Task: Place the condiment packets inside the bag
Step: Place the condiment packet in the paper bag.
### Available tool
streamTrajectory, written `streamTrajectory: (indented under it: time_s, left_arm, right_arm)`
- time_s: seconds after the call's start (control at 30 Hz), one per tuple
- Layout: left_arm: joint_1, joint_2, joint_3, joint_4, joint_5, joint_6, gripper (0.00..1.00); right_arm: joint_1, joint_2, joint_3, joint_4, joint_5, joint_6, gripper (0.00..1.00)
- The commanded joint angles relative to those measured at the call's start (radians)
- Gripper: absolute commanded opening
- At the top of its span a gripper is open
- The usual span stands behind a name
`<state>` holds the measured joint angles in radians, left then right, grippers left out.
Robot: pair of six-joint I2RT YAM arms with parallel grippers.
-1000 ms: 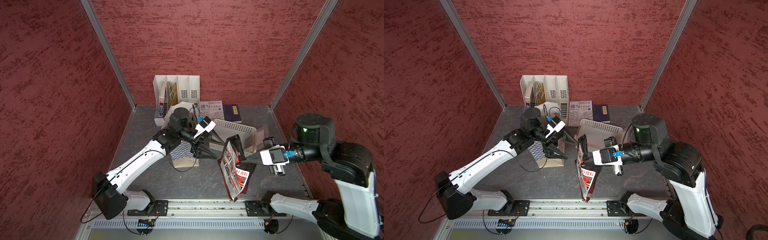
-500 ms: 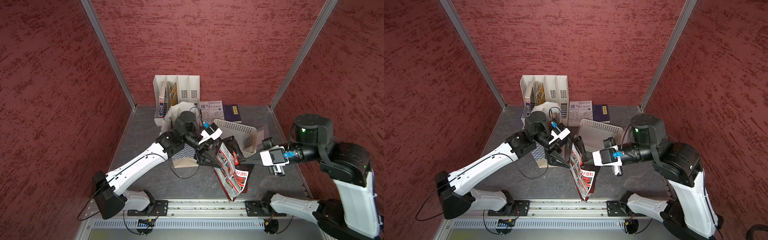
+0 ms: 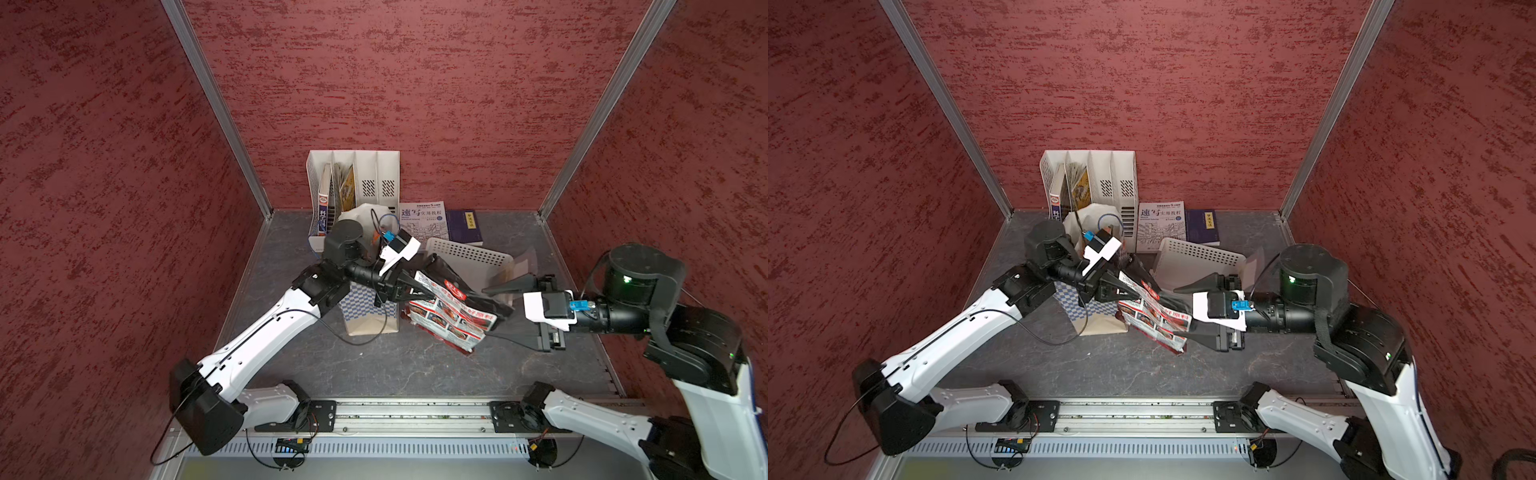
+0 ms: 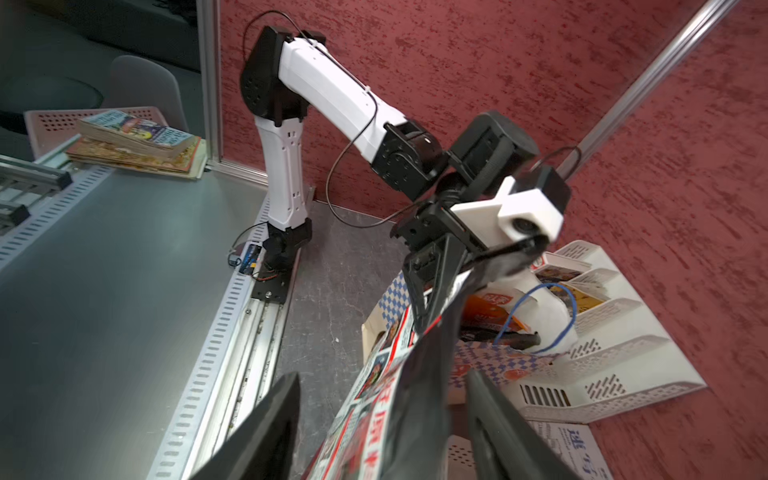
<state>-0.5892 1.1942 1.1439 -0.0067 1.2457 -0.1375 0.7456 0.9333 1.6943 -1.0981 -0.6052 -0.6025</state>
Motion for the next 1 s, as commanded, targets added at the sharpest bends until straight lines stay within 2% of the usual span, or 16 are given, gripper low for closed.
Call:
streamTrajectory:
  time_s: [0.0,0.1,0.2,0.3,0.4,0.5,0.57,0.63,0.7,0.73,0.83,0.87,0.9,0.93,0.97]
  left_arm:
    - [0.042,-0.124,-0.025,0.113,-0.122,-0.063,0.00]
    - [0.055,-0.182,-0.039,0.091,-0.191,-0.039,0.00]
    - [0.058,-0.209,-0.032,0.053,-0.236,-0.020,0.00]
    - [0.060,-0.223,-0.021,-0.006,-0.241,0.012,0.00]
    - [0.062,-0.238,-0.008,-0.072,-0.291,0.037,0.00]
    - [0.062,-0.253,0.005,-0.149,-0.370,0.076,0.00]
    - [0.064,-0.269,0.002,-0.159,-0.425,0.084,0.00]
    - [0.067,-0.294,-0.008,-0.147,-0.468,0.083,0.00]
    - [0.072,-0.321,-0.020,-0.127,-0.524,0.069,0.00]
    - [0.077,-0.334,-0.027,-0.116,-0.543,0.062,0.00]
    - [0.091,-0.373,-0.054,-0.092,-0.593,0.040,0.00]
    - [0.095,-0.390,-0.061,-0.095,-0.613,0.039,0.03]
    - [0.099,-0.398,-0.063,-0.114,-0.644,0.043,0.23]
    - [0.102,-0.412,-0.060,-0.145,-0.679,0.049,0.39]
    - [0.105,-0.426,-0.054,-0.187,-0.730,0.060,0.44]
  right_arm:
    - [0.009,-0.020,-0.076,0.132,0.147,0.152,0.88]
    - [0.008,0.020,-0.149,0.167,0.113,0.186,0.97]
    - [0.009,0.107,-0.157,0.200,0.046,0.219,0.98]
    - [0.009,0.181,-0.130,0.260,-0.015,0.246,0.95]
    - [0.009,0.194,-0.127,0.319,-0.075,0.252,0.86]
    - [0.009,0.193,-0.130,0.362,-0.135,0.259,0.70]
    - [0.009,0.196,-0.133,0.384,-0.163,0.262,0.50]
    - [0.009,0.214,-0.127,0.390,-0.194,0.263,0.24]
    - [0.009,0.231,-0.120,0.393,-0.207,0.263,0.05]
    - [0.009,0.242,-0.117,0.397,-0.206,0.264,0.00]
    - [0.009,0.273,-0.102,0.410,-0.193,0.266,0.00]
    - [0.008,0.280,-0.095,0.418,-0.184,0.271,0.00]
    - [0.009,0.290,-0.086,0.431,-0.172,0.274,0.00]
    - [0.009,0.297,-0.074,0.450,-0.154,0.285,0.00]
    - [0.008,0.305,-0.062,0.468,-0.132,0.291,0.00]
